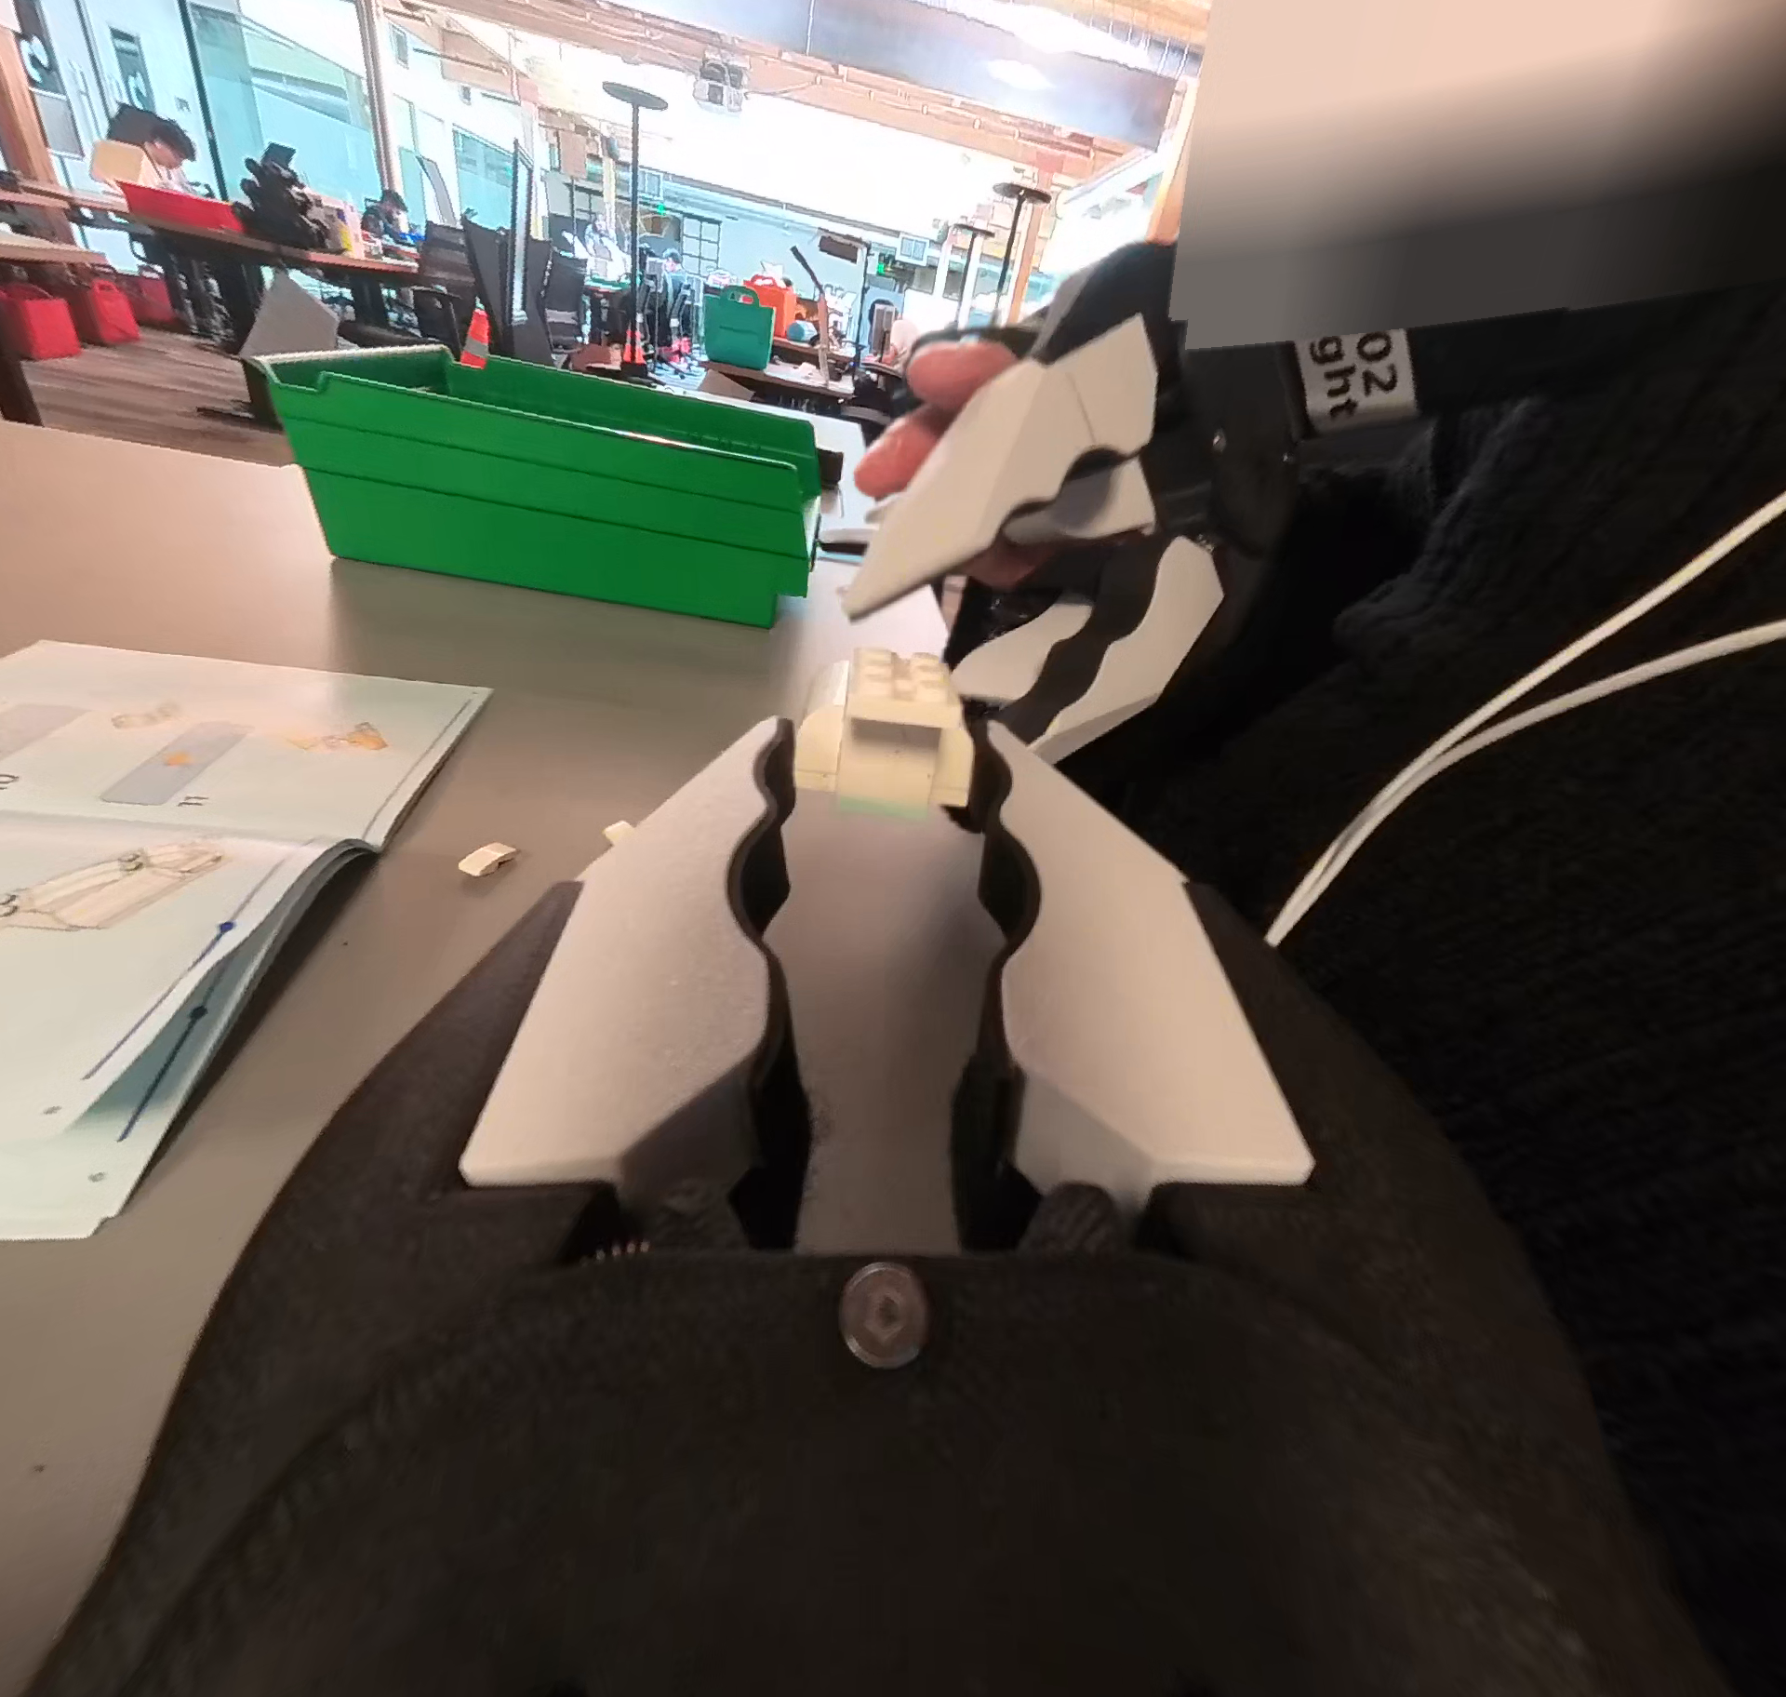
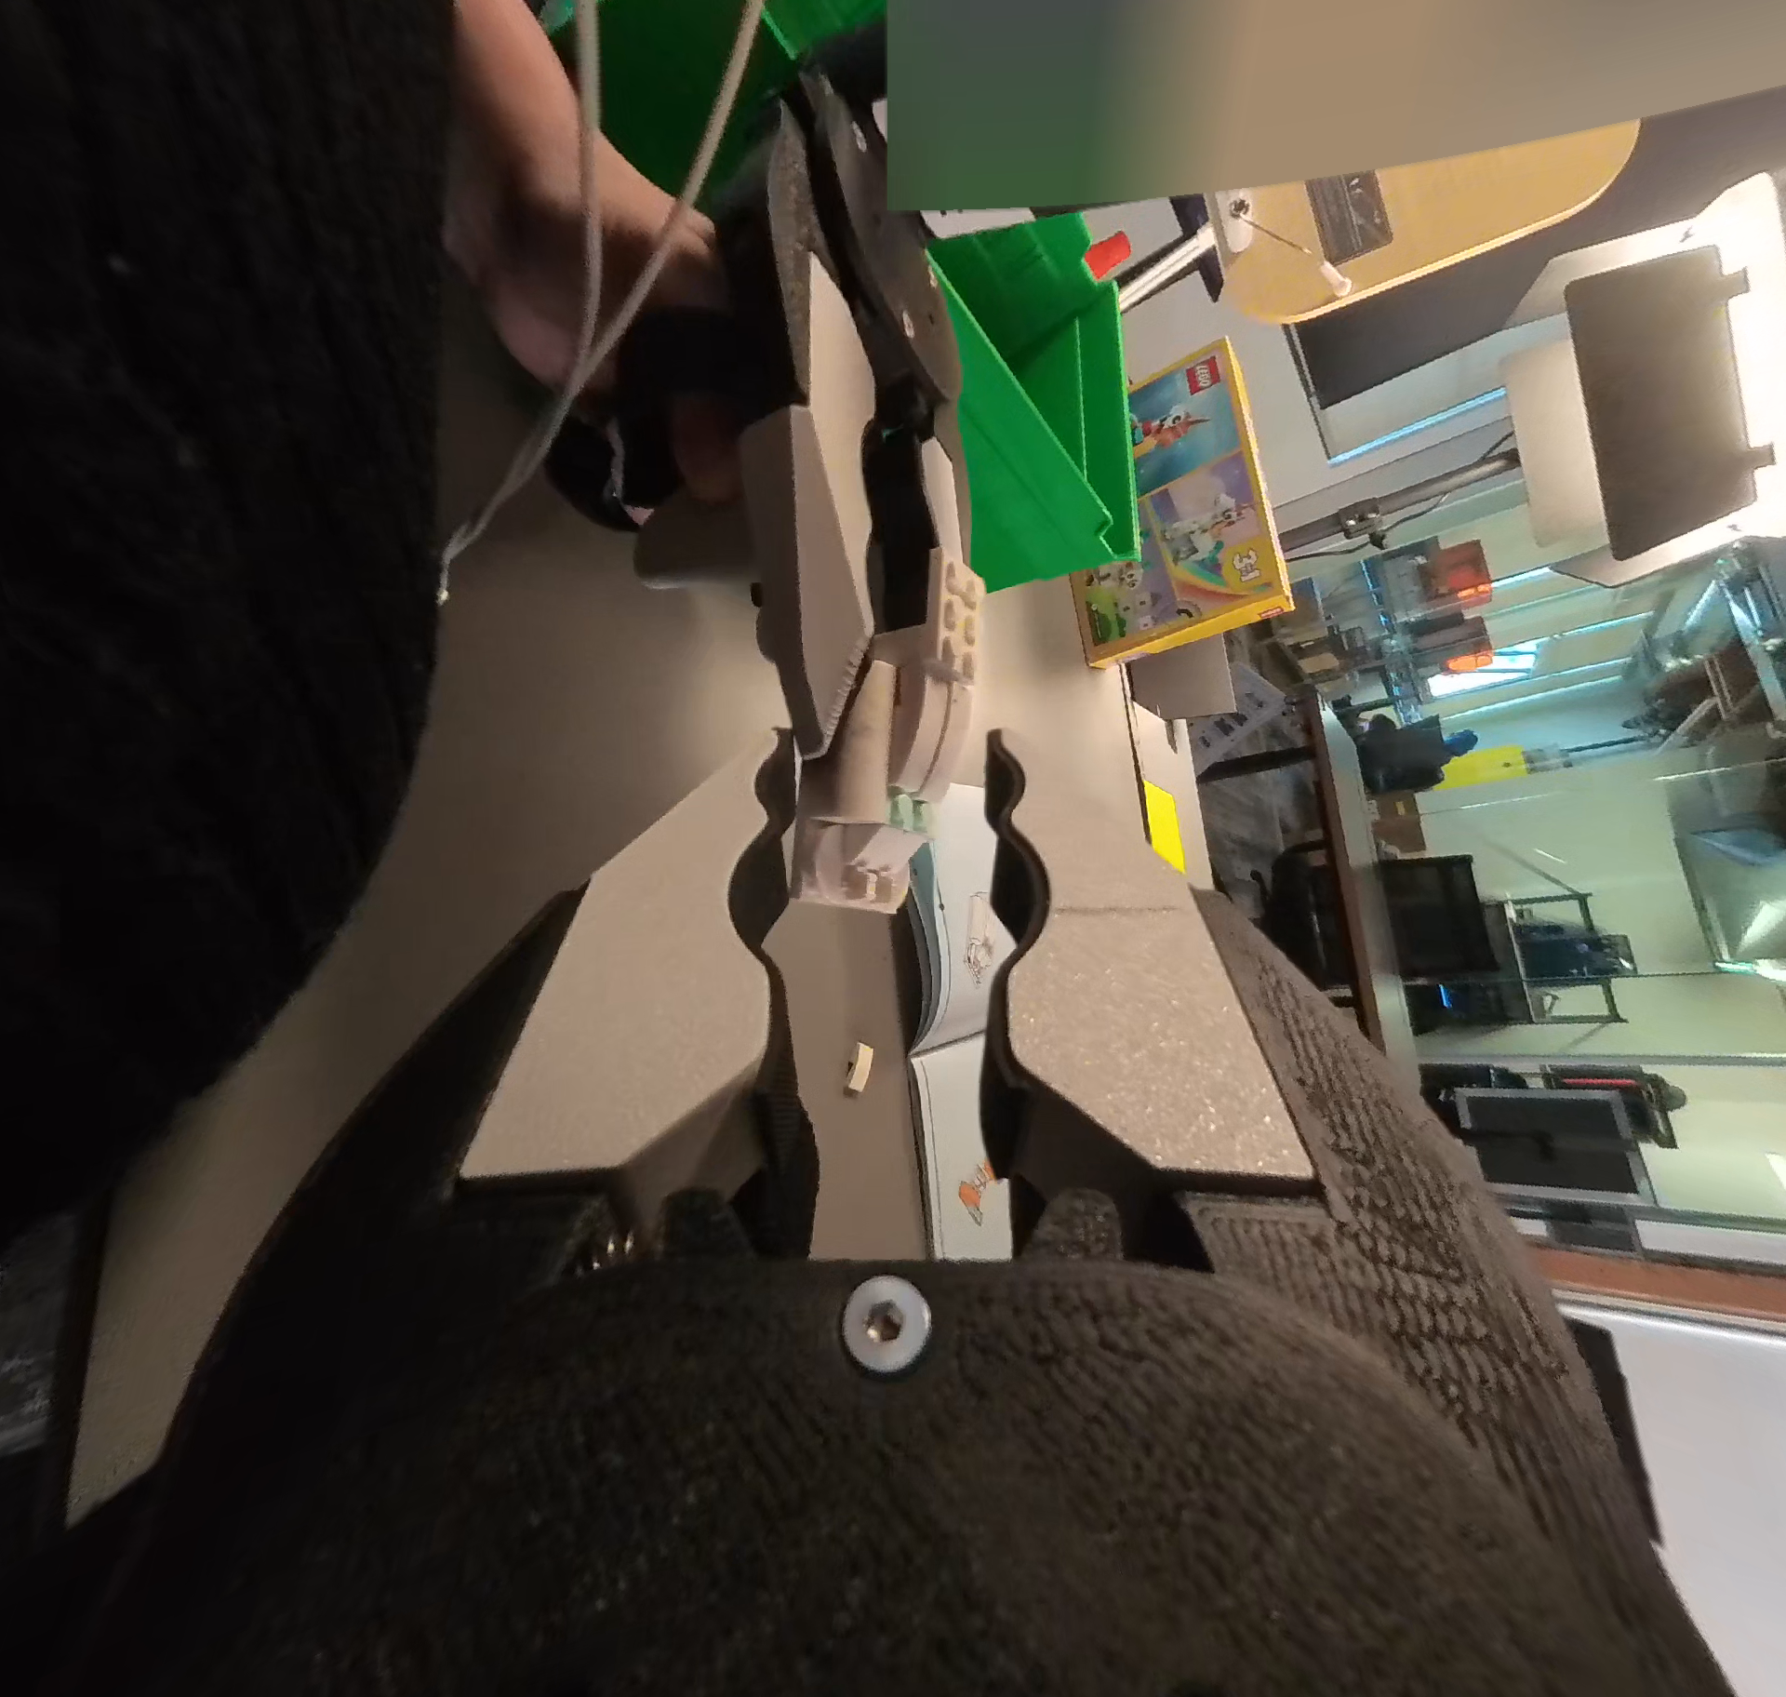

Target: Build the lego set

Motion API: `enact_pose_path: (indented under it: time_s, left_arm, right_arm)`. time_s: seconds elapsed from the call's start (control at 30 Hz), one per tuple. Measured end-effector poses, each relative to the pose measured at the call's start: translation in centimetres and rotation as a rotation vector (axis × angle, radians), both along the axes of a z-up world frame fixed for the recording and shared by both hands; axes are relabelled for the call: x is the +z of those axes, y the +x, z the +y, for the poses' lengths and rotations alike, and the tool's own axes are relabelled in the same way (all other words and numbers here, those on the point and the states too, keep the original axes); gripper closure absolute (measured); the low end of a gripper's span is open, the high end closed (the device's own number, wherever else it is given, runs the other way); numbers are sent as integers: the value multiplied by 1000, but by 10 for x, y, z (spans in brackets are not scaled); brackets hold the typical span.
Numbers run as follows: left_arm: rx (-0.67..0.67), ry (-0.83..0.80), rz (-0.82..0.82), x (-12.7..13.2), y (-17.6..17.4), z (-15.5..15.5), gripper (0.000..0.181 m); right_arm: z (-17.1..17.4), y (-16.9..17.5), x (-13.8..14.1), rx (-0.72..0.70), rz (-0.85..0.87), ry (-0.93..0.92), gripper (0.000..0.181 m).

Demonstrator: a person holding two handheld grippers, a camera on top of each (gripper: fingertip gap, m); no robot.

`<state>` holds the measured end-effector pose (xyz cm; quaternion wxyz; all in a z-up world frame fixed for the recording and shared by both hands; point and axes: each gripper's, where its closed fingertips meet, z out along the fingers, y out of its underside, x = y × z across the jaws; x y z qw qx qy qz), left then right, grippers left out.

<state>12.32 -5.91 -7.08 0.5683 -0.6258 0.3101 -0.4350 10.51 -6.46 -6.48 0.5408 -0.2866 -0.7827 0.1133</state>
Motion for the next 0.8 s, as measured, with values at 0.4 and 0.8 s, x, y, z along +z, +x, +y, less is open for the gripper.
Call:
enact_pose_path:
  time_s: [0.4,0.8]
  left_arm:
    - [-54,-56,-47,2,2,-5,146]
    - [-94,-136,-108,3,1,-6,147]
  right_arm:
    - [-5,-4,-1,20,4,4,149]
    - [-7,-5,1,22,-9,32,155]
